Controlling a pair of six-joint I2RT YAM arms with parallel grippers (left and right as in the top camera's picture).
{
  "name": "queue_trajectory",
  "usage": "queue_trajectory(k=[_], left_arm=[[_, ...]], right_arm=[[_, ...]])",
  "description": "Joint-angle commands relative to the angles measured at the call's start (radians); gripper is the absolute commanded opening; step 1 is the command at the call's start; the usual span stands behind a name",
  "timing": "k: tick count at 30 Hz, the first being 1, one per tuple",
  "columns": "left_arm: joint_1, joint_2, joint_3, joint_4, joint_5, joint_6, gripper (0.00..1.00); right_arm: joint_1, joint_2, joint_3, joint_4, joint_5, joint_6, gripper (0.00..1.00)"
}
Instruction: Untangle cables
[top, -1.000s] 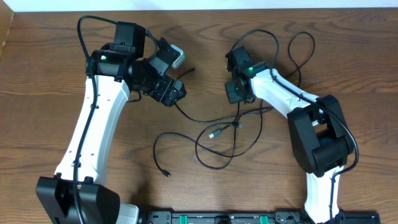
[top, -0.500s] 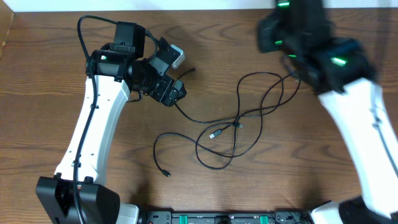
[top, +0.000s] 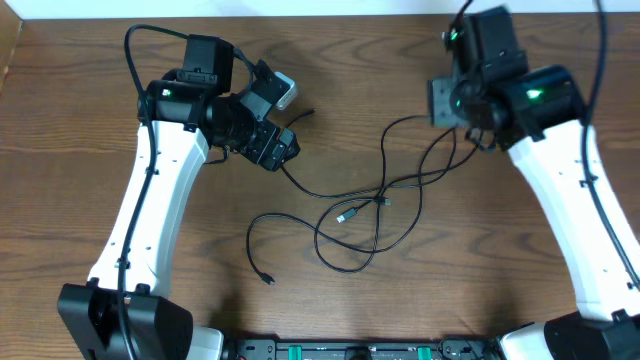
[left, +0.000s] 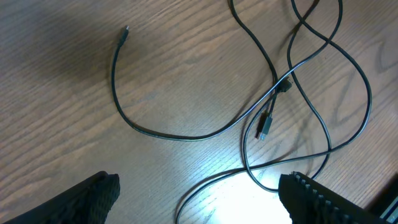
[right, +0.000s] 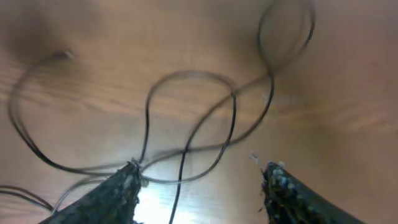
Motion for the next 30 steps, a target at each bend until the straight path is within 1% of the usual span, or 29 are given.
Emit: queue_trajectory(k=[1, 3, 7, 12, 17, 22, 30], left_arm=[[0.003, -0.005, -0.005, -0.003, 0.013, 0.008, 0.87], [0.003, -0.005, -0.005, -0.003, 0.013, 0.008, 0.87], [0.003, -0.005, -0.005, -0.003, 0.013, 0.008, 0.87], [0.003, -0.005, -0.005, -0.003, 0.013, 0.008, 0.87], [0.003, -0.005, -0.005, -0.003, 0.013, 0.008, 0.87], [0.003, -0.005, -0.005, -0.003, 0.013, 0.008, 0.87], [0.003, -0.005, -0.005, -0.003, 0.013, 0.008, 0.87]], right_arm=[[0.011, 0.004, -0.107, 0.006, 0.004, 0.104, 0.63], [0.015, 0.004, -0.188, 0.02, 0.001, 0.146, 0.63], [0.026, 0.004, -0.305, 0.074, -0.006, 0.187, 0.65], [0.025, 0.004, -0.416, 0.192, -0.087, 0.193, 0.65], [0.025, 0.005, -0.521, 0.289, -0.105, 0.219, 0.65], [0.025, 0.005, -0.585, 0.336, -0.105, 0.238, 0.65], [0.025, 0.005, -0.628, 0.411, -0.105, 0.27, 0.65]])
